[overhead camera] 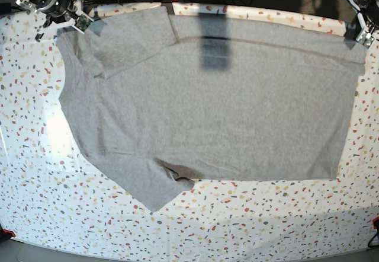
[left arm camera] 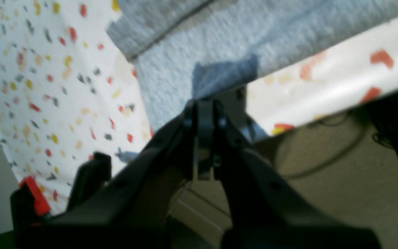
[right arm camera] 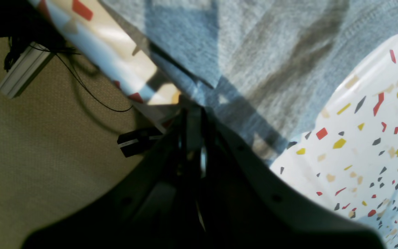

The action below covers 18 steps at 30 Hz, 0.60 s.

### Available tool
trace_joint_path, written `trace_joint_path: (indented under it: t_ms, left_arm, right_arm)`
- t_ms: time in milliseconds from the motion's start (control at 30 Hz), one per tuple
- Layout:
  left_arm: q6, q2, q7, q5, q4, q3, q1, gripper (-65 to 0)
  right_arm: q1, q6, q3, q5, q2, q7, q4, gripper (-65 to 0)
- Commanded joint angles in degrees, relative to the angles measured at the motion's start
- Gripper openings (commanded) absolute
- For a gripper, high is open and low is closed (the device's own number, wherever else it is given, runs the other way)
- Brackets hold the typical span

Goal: Fold the T-shirt properly
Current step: 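Pull the shirt toward the robot with both grippers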

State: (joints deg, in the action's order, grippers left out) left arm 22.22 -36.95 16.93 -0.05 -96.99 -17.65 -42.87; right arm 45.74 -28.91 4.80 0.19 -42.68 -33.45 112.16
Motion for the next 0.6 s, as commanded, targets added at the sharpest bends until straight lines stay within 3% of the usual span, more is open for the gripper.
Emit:
trace_joint_path:
  t_ms: [0, 167, 233, 300, 400, 567]
  left_arm:
    - [-1.03, -0.87, 0.11, 0.02, -0.63, -0.76, -0.31, -65.0]
    - [-1.03, -0.90, 5.81, 0.07, -0.63, -0.76, -0.31, -65.0]
    - [-1.03, -0.98, 6.84, 1.05, -0.63, -0.76, -0.31, -65.0]
    - [-1.03, -1.07, 7.65, 2.78, -0.63, -0.76, -0.31, -52.4]
    - [-1.03, -1.03, 8.68, 4.59, -1.01, -0.76, -0.31, -36.8]
    - [-1.03, -1.46, 15.15, 4.81, -3.93, -0.81, -0.31, -34.3]
  right_arm:
    - [0.31, 0.70, 0.46, -0.13, -0.81, 0.00, 0.87, -65.0]
    - [0.31, 0.63, 0.46, 0.55, -0.83, -2.49, 0.87, -65.0]
    - [0.28, 0.44, 0.46, 1.79, -0.83, -3.69, 0.90, -53.6]
    - [0.31, -0.48, 0.46, 2.27, -0.83, -3.93, 1.25, -44.2]
    - [0.31, -1.01, 0.46, 3.30, -0.85, -4.96, 2.12, -41.3]
    - [0.31, -0.96, 0.48, 3.28, -0.83, -4.94, 4.74, -41.3]
